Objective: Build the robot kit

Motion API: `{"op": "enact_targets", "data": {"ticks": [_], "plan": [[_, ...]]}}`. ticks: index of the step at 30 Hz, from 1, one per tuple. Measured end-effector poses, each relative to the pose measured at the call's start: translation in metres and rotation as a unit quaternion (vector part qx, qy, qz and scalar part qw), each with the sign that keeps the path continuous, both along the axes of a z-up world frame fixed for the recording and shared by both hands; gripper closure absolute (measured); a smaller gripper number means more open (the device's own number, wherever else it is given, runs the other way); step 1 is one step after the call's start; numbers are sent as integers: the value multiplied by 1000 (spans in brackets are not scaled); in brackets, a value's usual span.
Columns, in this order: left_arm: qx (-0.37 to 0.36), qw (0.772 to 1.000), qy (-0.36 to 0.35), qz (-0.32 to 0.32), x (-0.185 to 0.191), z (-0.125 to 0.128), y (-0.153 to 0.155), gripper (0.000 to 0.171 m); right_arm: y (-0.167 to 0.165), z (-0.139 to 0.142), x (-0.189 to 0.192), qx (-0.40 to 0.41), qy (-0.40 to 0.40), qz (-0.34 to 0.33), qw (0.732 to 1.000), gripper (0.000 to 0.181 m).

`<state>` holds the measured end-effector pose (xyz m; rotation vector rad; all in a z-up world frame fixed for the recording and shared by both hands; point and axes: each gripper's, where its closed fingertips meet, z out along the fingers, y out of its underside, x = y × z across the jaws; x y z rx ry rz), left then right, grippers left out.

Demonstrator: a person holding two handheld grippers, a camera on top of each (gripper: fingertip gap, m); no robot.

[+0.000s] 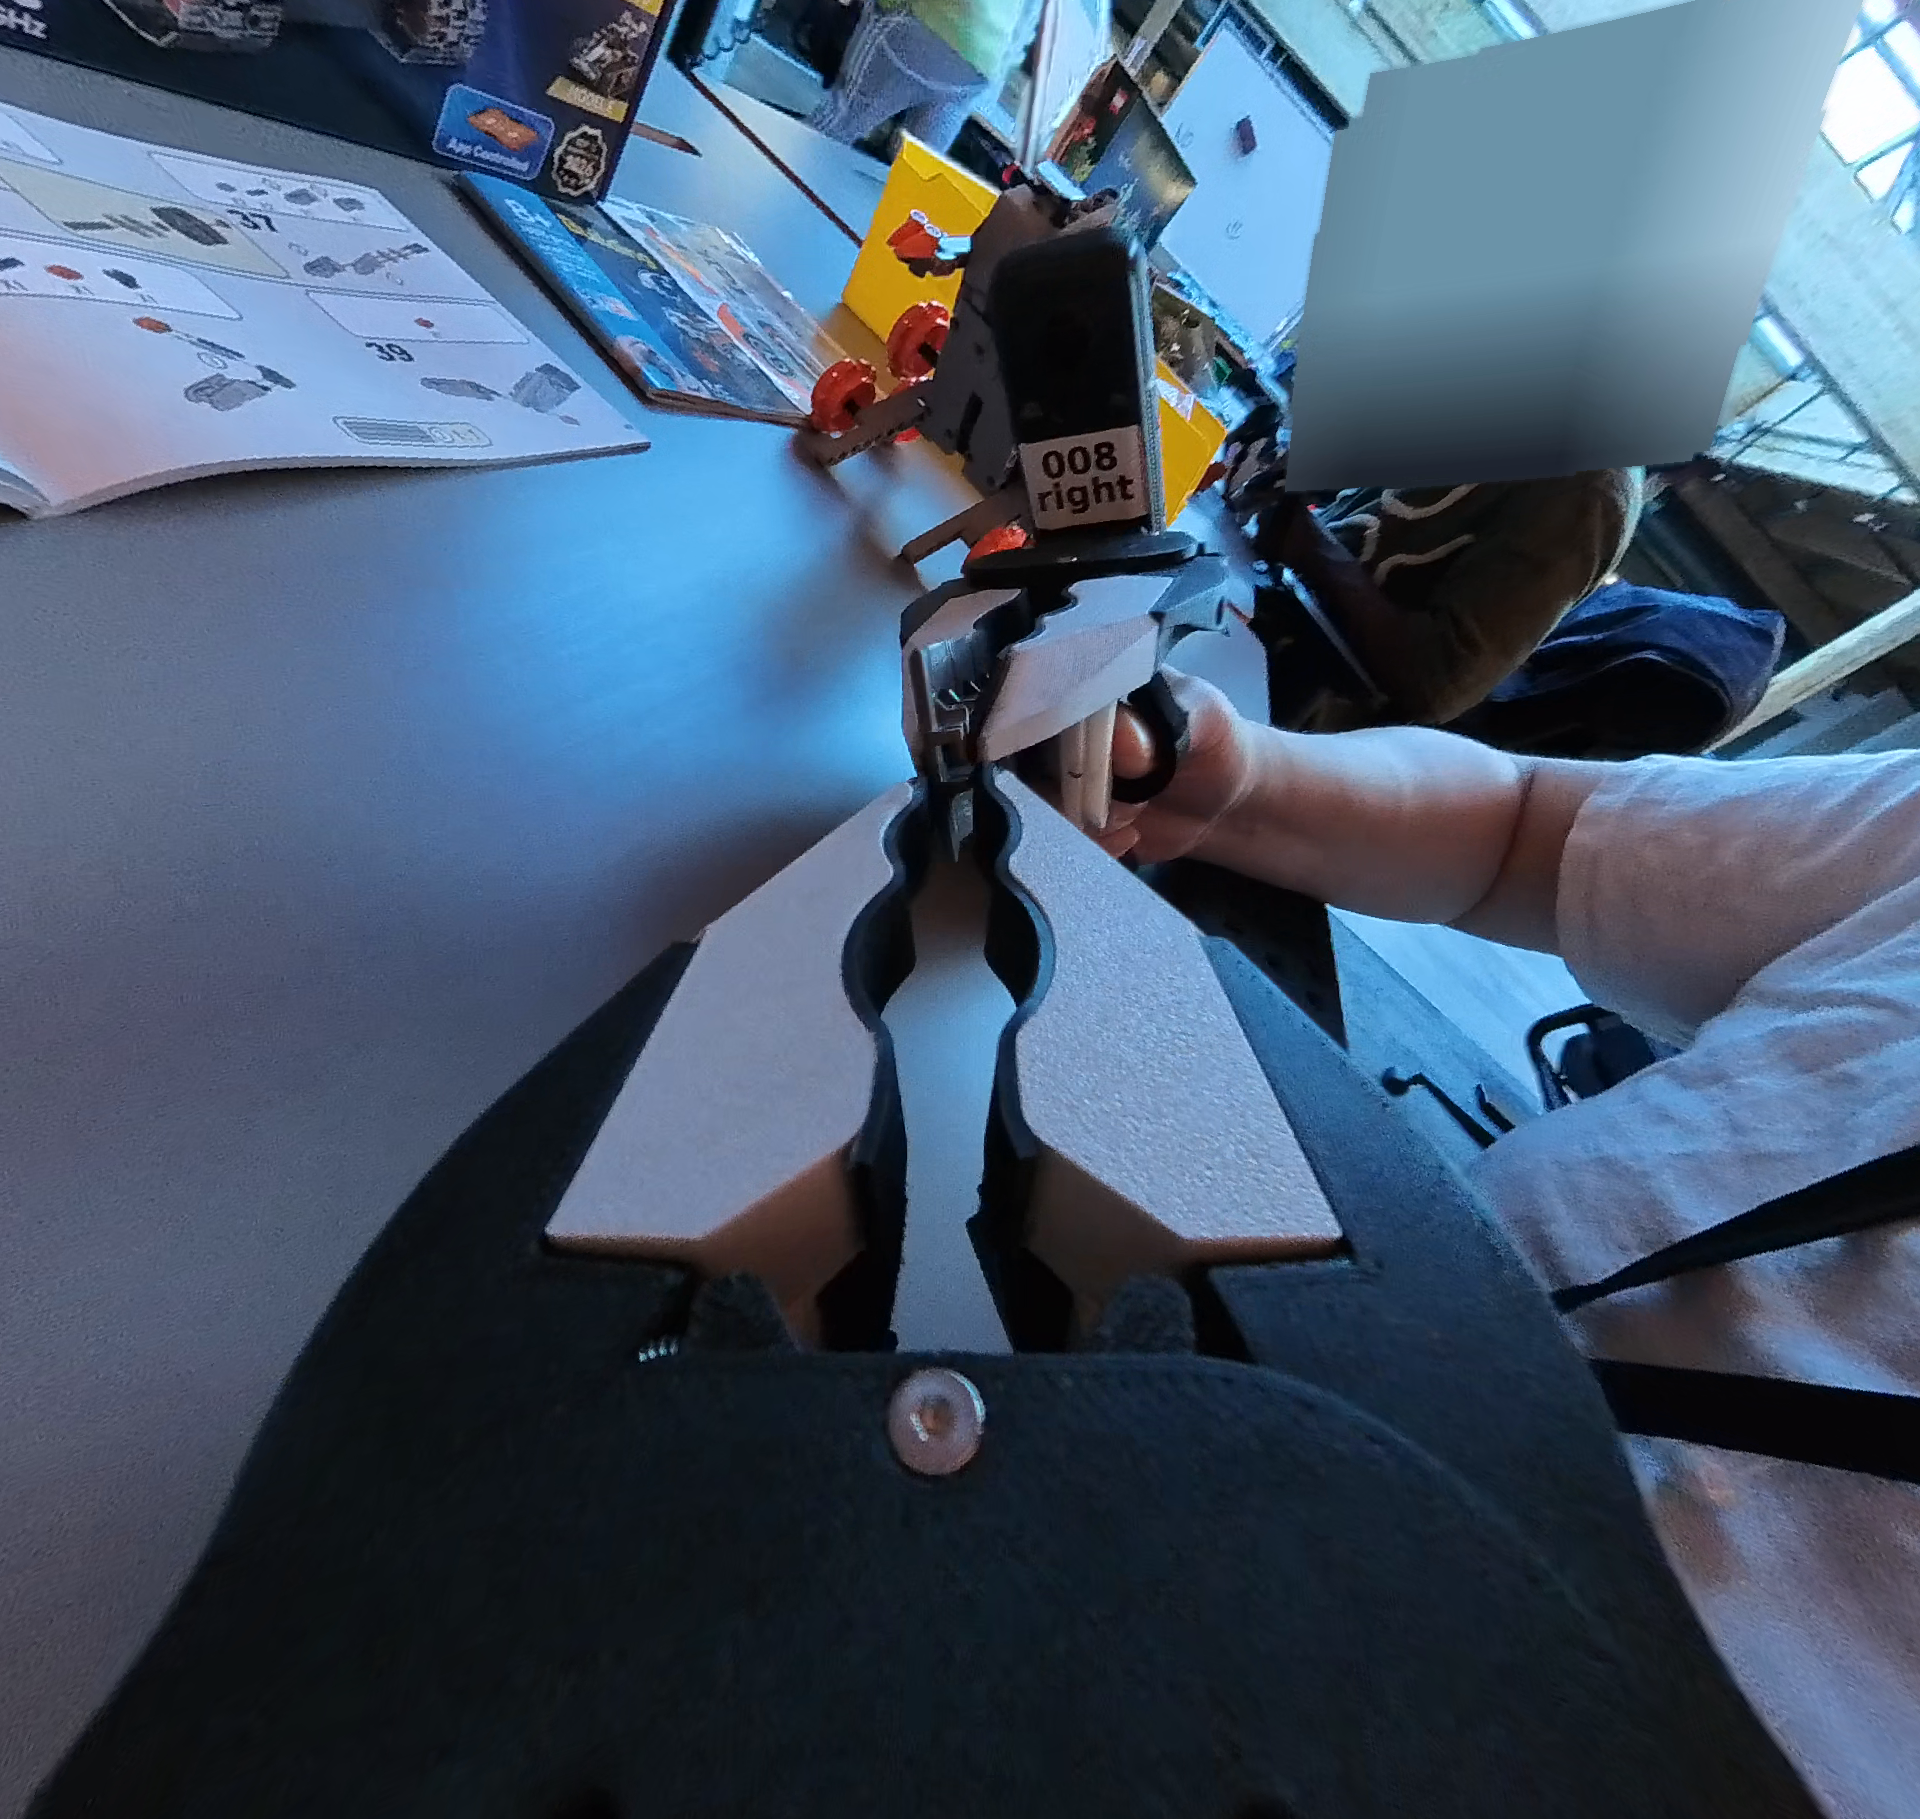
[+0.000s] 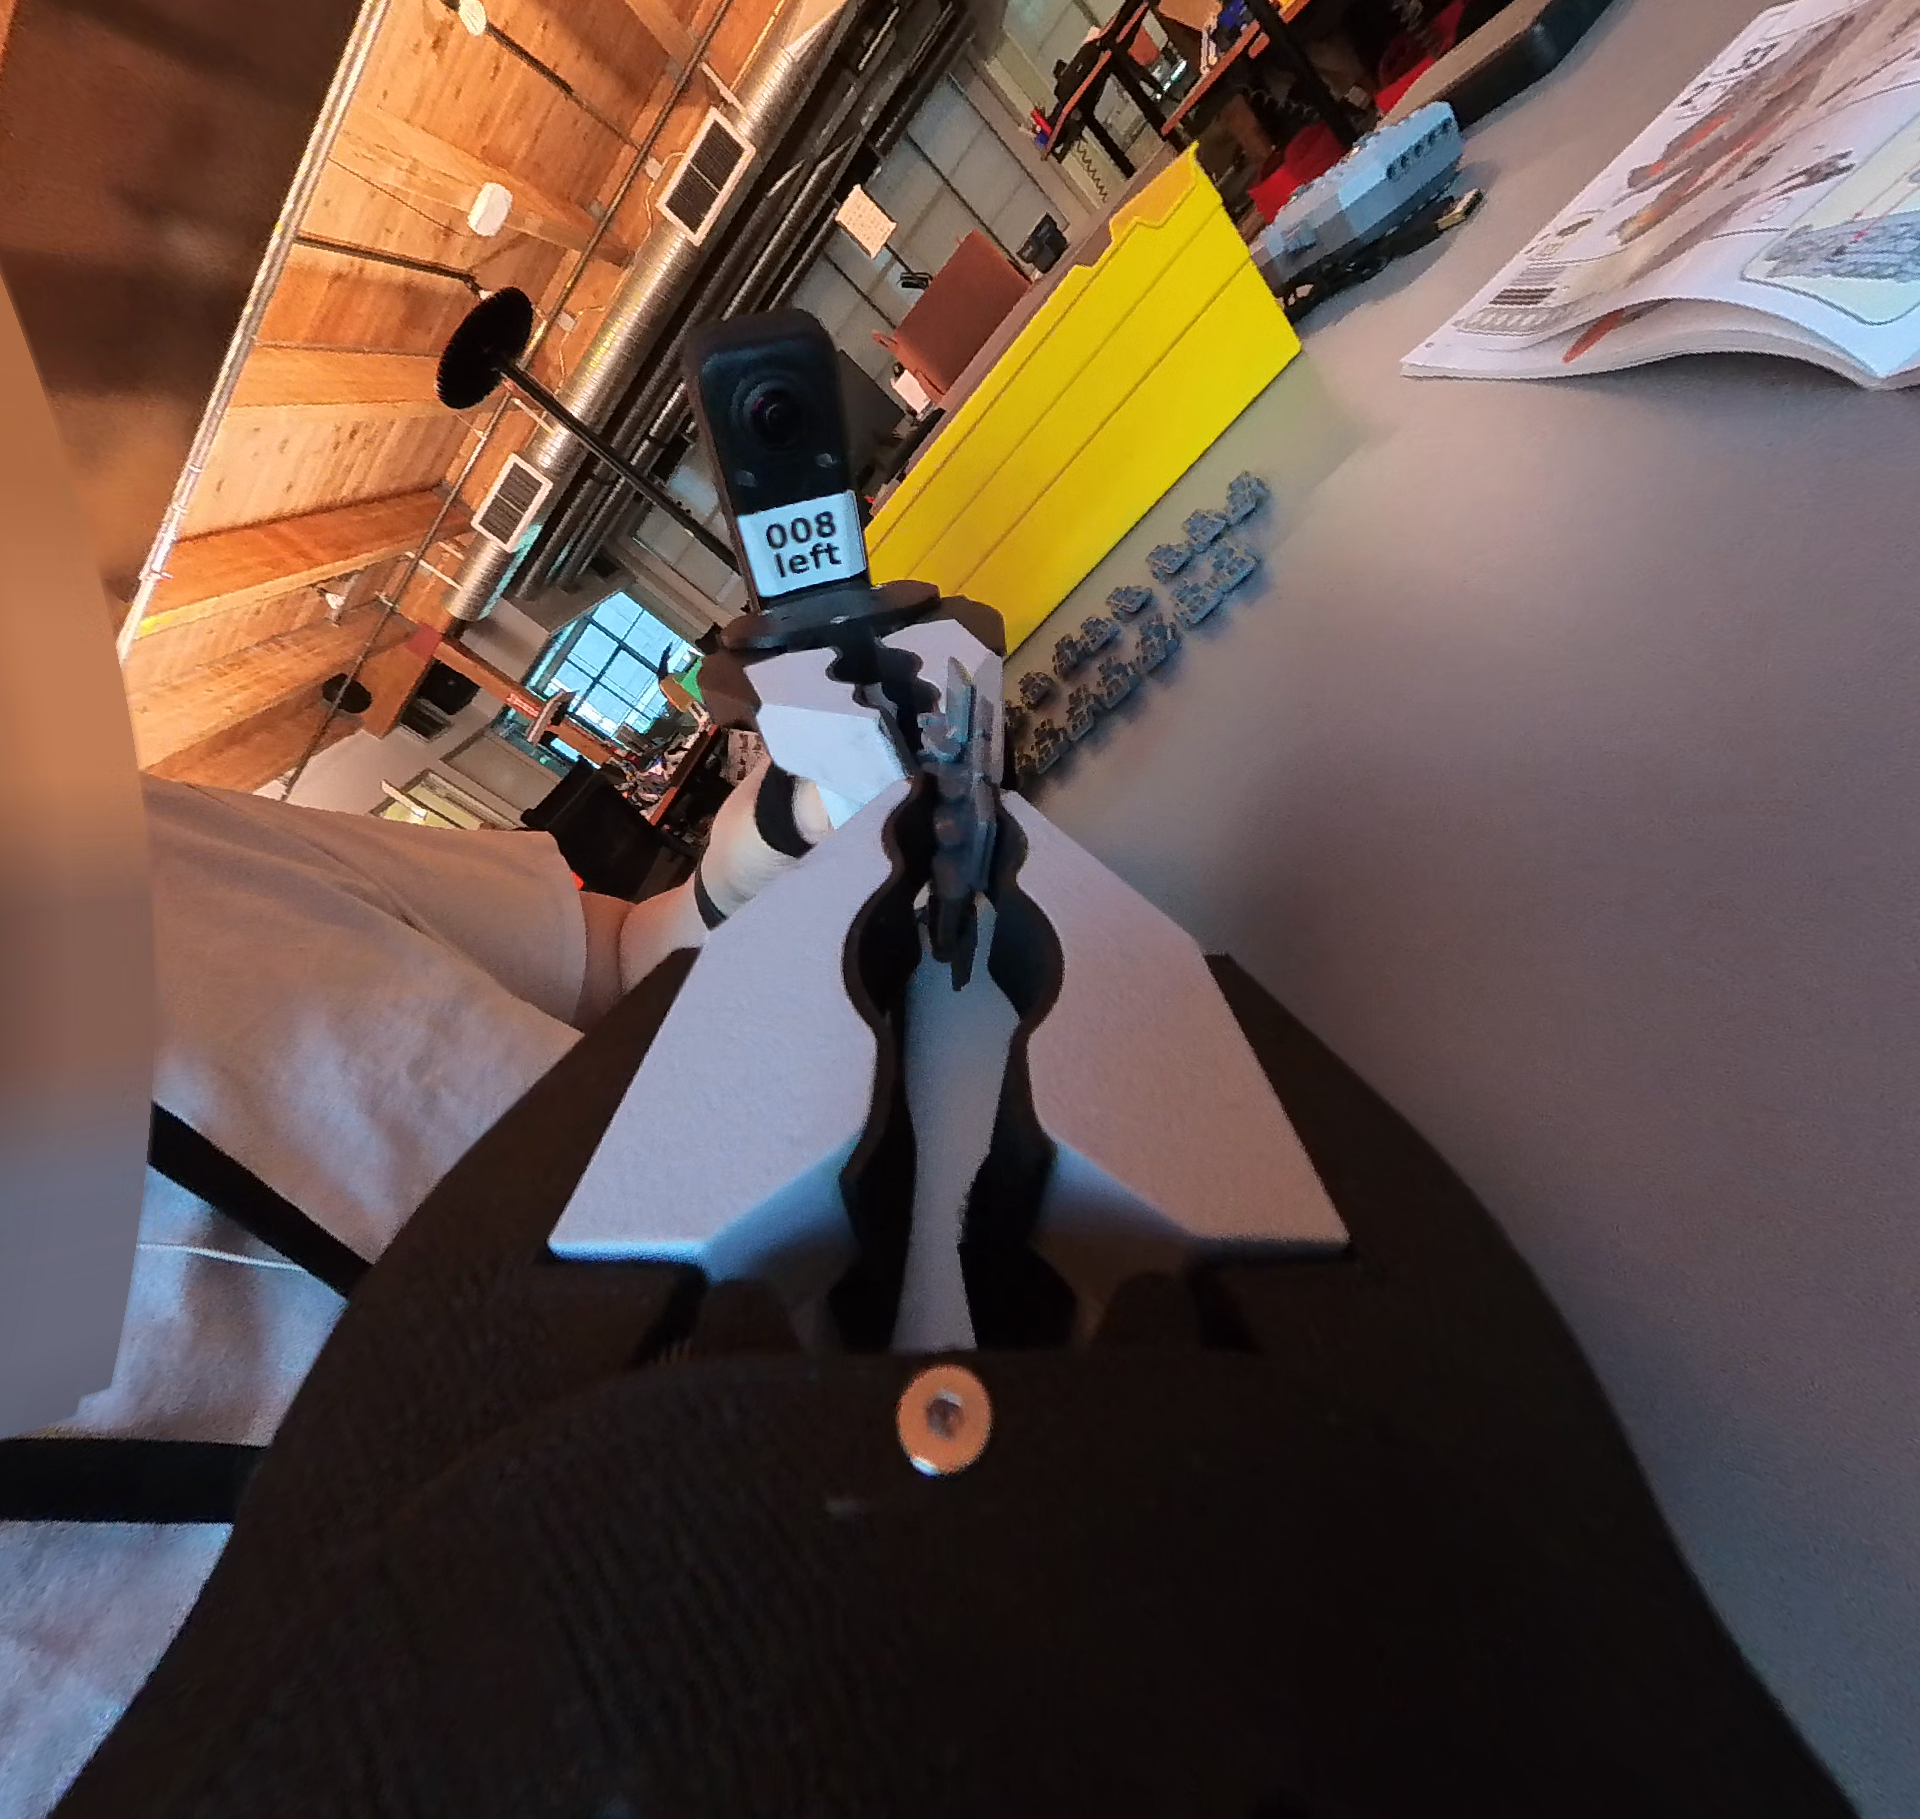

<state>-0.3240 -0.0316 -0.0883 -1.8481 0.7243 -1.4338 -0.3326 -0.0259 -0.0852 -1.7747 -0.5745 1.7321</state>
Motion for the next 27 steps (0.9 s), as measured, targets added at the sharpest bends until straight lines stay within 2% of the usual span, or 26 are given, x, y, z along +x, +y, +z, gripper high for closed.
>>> {"op": "enact_targets", "data": {"ticks": [4,7,10,13,18,20,27], "plan": [[25,999,28,14,-1,-3,2,166,1,-3,-1,17,-16,-12,1000,176],[2,1000,4,11,-2,1,0,166,-1,0,-2,56,-22,-14,998,176],[27,999,28,20,-2,0,4,165,3,-1,-2,73,-33,-20,997,176],[41,999,11,34,-5,8,7,154,3,-2,-1,91,-45,-23,995,175],[28,999,-11,18,-7,12,6,159,1,-3,0,103,-54,-22,993,175],[26,1000,2,12,-5,7,5,165,-2,-4,-3,106,-58,-13,993,175],[30,999,28,22,-5,-1,4,166,-1,-10,-3,134,-97,-22,986,176]]}}
